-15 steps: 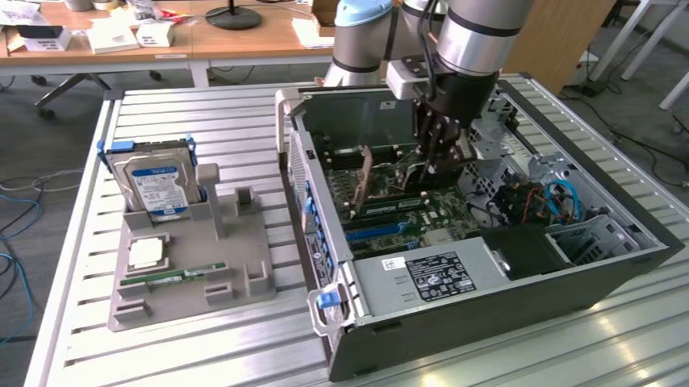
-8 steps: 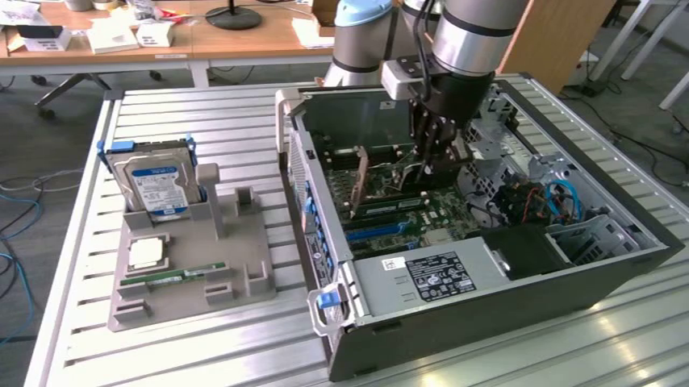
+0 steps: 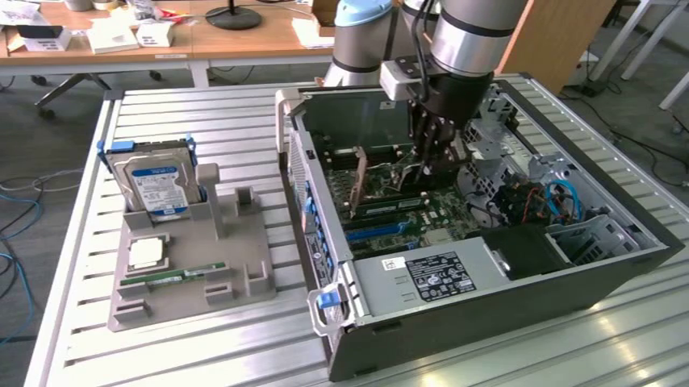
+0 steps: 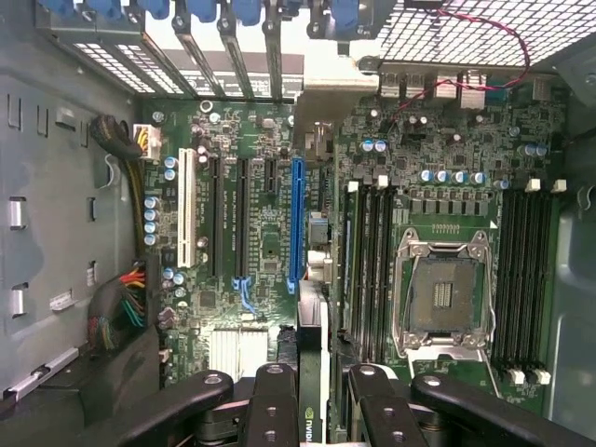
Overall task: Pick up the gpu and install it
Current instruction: 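Insert the gpu into the slot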
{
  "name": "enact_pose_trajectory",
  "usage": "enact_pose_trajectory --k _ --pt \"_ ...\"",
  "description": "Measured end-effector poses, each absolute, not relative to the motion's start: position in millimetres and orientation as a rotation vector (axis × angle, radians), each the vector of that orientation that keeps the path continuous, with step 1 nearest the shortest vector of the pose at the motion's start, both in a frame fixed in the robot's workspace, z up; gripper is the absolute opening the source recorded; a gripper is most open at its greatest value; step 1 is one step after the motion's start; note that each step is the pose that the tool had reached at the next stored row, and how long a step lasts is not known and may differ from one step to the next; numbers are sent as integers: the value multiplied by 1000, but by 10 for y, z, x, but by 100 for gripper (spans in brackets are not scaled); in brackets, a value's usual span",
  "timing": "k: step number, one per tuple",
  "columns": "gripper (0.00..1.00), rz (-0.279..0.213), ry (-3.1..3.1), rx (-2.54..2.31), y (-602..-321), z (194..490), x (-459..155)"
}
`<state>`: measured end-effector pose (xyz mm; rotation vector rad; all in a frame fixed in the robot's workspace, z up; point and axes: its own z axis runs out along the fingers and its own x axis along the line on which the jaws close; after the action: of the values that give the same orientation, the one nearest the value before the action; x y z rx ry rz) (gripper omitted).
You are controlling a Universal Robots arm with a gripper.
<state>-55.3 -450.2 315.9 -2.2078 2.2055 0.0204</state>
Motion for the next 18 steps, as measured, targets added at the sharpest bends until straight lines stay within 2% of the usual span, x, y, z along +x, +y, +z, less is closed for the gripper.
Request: enact_pose_trajectory --k 18 --pt "26 20 2205 -2208 -4548 3064 -553"
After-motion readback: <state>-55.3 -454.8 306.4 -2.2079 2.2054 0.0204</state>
